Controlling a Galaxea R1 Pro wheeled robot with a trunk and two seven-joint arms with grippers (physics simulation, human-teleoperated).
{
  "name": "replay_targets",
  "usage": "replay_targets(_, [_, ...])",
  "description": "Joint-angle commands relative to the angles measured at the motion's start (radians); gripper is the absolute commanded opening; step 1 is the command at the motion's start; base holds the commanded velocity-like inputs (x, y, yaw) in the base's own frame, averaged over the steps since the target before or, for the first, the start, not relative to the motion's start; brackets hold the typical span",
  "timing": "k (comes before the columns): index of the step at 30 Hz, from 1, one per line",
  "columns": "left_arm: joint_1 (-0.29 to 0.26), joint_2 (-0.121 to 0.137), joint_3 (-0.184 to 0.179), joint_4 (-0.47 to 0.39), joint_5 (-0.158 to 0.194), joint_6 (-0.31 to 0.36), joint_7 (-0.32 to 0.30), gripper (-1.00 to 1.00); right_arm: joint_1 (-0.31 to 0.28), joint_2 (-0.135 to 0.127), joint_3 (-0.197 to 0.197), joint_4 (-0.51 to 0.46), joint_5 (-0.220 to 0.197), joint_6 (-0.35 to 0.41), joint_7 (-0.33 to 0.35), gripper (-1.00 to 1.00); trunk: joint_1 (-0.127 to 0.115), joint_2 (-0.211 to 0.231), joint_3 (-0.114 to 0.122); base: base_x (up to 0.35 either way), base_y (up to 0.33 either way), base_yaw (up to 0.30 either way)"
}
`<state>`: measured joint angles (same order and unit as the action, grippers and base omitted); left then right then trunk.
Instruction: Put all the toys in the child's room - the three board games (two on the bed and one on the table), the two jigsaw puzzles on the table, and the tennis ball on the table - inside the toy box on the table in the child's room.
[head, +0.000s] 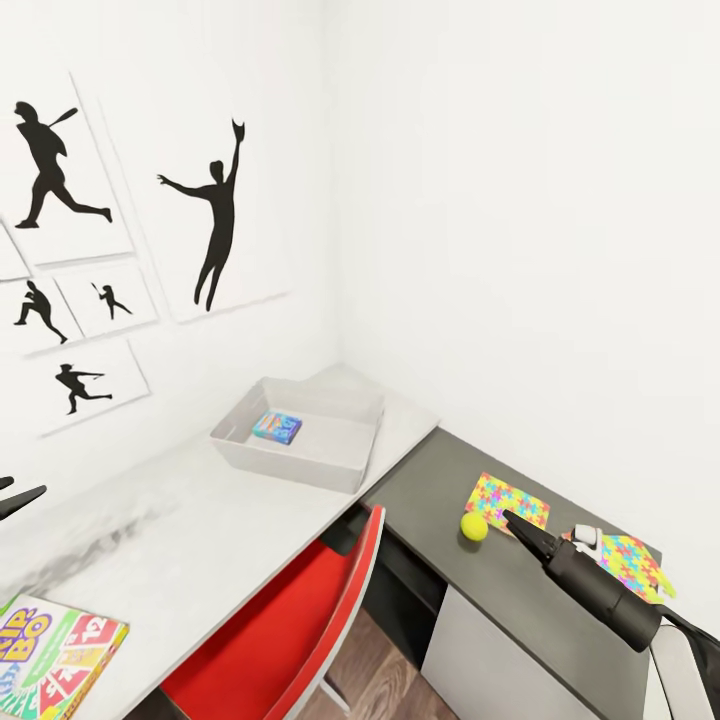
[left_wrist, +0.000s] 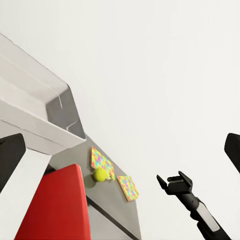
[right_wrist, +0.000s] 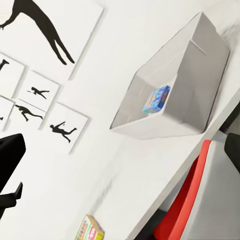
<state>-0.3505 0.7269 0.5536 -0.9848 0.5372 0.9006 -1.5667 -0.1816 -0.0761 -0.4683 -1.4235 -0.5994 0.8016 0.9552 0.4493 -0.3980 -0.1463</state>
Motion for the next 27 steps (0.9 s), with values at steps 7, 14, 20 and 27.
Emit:
replay_targets(7, [-0.001, 0.0, -0.001, 0.0, 0.0, 0.011, -0.004, 1.0, -0.001, -0.001, 0.0, 0.0, -0.001, 0.005, 0.001, 1.0, 0.001, -0.002, 0.01, 0.0, 0.0, 0.0])
replay_targets(14, [-0.001, 0.0, -0.001, 0.0, 0.0, 0.011, -0.004, 1.0, -0.001, -0.001, 0.0, 0.001, 0.0, 0.004, -0.001, 1.0, 0.001, -0.002, 0.021, -0.032, 0.0, 0.0])
replay_targets(20, [-0.001, 0.0, -0.001, 0.0, 0.0, 0.011, -0.004, 1.0, -0.001, 0.001, 0.002, 0.0, 0.0, 0.004, -0.001, 1.0, 0.001, -0.002, 0.031, -0.091, 0.0, 0.0])
replay_targets(27, [-0.001, 0.0, 0.0, 0.0, 0.0, 0.011, -0.004, 1.0, -0.001, 0.001, 0.002, 0.0, 0.0, 0.004, -0.001, 1.0, 0.001, -0.002, 0.043, -0.021, 0.0, 0.0])
